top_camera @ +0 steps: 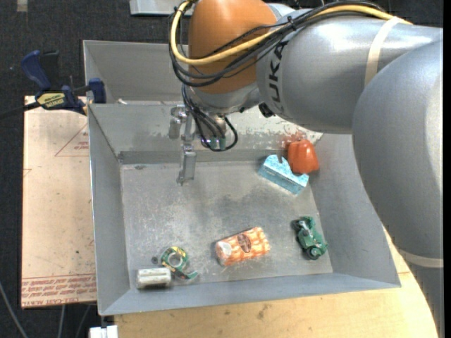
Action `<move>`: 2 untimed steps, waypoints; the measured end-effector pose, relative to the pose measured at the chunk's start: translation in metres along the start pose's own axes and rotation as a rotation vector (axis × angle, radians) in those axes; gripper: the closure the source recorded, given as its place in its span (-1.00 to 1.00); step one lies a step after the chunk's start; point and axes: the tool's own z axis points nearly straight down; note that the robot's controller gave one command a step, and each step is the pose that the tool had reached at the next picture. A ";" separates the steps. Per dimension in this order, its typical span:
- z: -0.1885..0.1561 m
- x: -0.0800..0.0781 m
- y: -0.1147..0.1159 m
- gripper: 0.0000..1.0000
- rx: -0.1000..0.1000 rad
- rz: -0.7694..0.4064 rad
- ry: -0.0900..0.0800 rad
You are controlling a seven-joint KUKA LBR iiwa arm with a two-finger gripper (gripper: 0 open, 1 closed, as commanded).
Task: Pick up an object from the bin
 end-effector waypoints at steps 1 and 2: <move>-0.006 -0.001 -0.001 -1.00 -0.001 0.003 -0.008; -0.005 -0.001 -0.002 -1.00 -0.002 -0.002 -0.009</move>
Offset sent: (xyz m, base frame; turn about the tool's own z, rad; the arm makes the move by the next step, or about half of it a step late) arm -0.0136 -0.0579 -0.0688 -0.1812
